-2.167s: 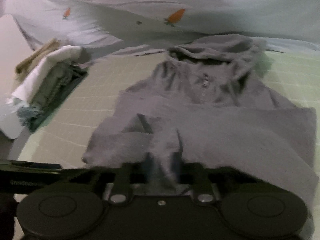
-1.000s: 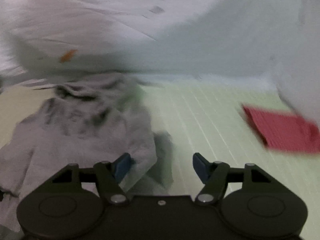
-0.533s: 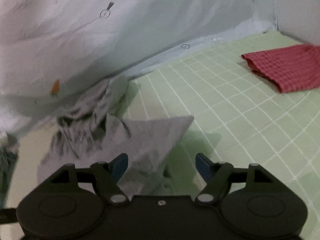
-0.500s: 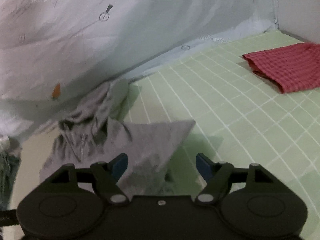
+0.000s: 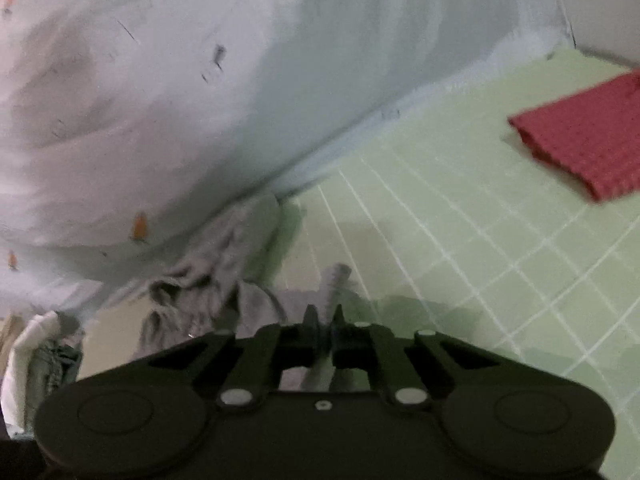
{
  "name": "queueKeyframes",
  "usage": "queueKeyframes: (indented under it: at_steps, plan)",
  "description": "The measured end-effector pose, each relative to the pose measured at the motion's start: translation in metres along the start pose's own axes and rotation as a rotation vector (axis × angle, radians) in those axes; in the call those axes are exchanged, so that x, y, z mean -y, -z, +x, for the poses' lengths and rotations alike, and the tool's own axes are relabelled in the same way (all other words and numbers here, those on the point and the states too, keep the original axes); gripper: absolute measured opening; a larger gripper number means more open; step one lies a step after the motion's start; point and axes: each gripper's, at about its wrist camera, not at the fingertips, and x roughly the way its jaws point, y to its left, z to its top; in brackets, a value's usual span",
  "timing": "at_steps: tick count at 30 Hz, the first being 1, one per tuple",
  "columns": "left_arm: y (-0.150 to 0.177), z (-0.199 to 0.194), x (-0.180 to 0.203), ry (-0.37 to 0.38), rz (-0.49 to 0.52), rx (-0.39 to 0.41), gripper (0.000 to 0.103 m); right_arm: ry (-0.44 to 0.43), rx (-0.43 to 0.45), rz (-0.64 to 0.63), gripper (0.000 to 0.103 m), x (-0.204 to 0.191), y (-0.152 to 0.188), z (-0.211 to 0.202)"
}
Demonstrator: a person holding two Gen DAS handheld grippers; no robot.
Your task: Fold clothes
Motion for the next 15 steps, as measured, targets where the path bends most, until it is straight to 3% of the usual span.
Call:
queueKeyframes:
  at_steps: [6,9,10,11,12,14,15]
  plan:
    - [-0.014,-0.052,-0.010,-0.008,-0.045,0.146,0.006,-0.111,0.093,0.020,0.006,-0.003,-0.004,-0.040]
    - [-0.007,-0.033,-0.019,-0.117,-0.033,0.091,0.012,-0.043,-0.006,-0.074,0.010,-0.011,0.015,-0.025]
    - [-0.004,-0.026,-0.022,-0.176,-0.034,0.062,0.013,-0.009,-0.046,-0.113,0.021,-0.013,0.022,-0.019]
    - [-0.001,-0.019,-0.027,-0.225,-0.037,0.033,0.022,0.026,-0.086,-0.151,0.041,-0.016,0.029,-0.012]
    - [0.002,-0.017,-0.032,-0.236,-0.053,0.010,0.028,0.060,-0.126,-0.190,0.045,-0.019,0.037,-0.006]
    - [0.007,-0.019,-0.045,-0.235,-0.093,-0.010,0.055,0.127,-0.201,-0.264,0.054,-0.024,0.051,0.006]
    - [0.009,-0.022,-0.049,-0.230,-0.106,-0.004,0.064,0.135,-0.190,-0.269,0.060,-0.025,0.051,0.004]
